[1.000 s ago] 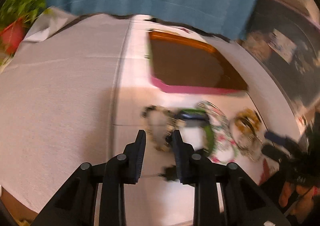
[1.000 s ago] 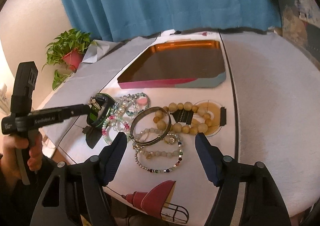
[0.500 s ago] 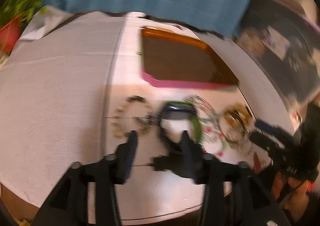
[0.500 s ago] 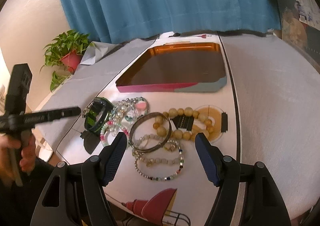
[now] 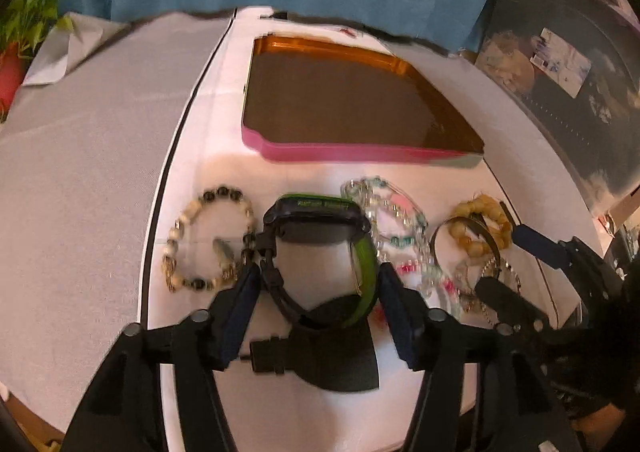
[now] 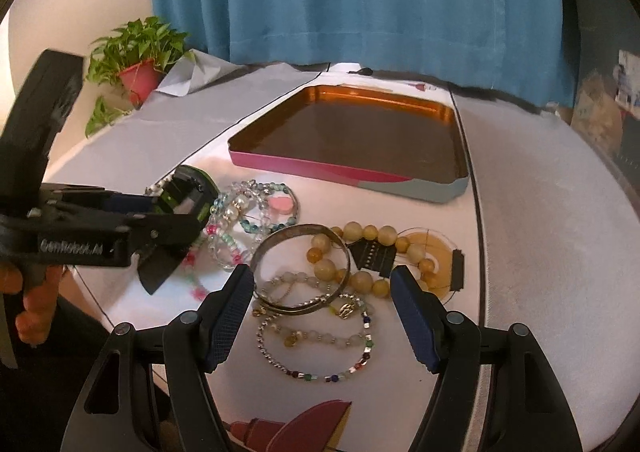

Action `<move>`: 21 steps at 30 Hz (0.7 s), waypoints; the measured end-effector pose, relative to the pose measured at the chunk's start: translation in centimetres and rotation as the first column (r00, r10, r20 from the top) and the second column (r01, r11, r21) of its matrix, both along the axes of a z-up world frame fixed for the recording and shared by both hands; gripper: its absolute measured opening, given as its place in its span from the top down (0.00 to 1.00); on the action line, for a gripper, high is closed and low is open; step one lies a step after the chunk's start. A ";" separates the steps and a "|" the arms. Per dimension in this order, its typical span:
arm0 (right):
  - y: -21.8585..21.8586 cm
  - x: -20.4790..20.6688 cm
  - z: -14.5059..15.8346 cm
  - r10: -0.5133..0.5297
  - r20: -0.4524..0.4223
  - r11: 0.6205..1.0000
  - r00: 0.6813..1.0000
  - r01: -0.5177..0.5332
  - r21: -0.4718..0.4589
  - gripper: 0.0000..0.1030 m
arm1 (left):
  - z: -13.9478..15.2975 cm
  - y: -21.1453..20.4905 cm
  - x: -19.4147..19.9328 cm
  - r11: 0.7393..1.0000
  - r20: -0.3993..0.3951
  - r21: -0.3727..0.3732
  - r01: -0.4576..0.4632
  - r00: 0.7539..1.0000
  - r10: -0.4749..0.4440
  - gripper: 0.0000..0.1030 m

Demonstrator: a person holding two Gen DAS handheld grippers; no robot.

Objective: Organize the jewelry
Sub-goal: 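Grasp the black green-band watch with left tool while right tool grasps the silver bangle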

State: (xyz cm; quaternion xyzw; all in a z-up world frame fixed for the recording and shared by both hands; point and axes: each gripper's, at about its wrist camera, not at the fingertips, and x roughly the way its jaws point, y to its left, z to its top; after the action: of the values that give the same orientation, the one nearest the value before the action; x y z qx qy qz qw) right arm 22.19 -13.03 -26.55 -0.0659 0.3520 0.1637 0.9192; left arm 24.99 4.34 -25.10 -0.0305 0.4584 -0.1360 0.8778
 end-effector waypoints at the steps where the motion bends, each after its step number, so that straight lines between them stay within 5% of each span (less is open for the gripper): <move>1: 0.3 -0.2 0.0 0.005 0.017 1.000 1.000 -0.005 -0.027 0.31 | 0.0 0.0 0.0 1.000 0.011 0.004 0.001 1.000 -0.001 0.52; 8: 2.8 -0.6 -1.2 0.081 0.058 0.984 0.995 -0.071 -0.166 0.31 | -0.1 1.5 -1.8 0.999 0.029 -0.053 -0.007 1.000 0.008 0.53; 17: 2.7 1.2 -1.3 0.060 0.000 0.996 0.998 -0.060 -0.073 0.31 | -0.1 2.0 -2.4 0.999 0.047 -0.034 0.008 0.999 -0.006 0.54; 21: 2.3 1.4 -1.2 0.060 -0.012 0.997 0.998 -0.060 -0.042 0.40 | 0.0 1.7 -2.2 1.000 0.050 -0.025 0.008 0.999 -0.007 0.57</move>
State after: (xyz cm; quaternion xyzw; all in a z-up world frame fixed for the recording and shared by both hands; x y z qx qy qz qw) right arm 23.58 -10.77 -27.76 -0.0951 0.3580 0.1841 0.9104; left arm 22.74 6.03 -25.14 -0.0367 0.4345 -0.1457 0.8881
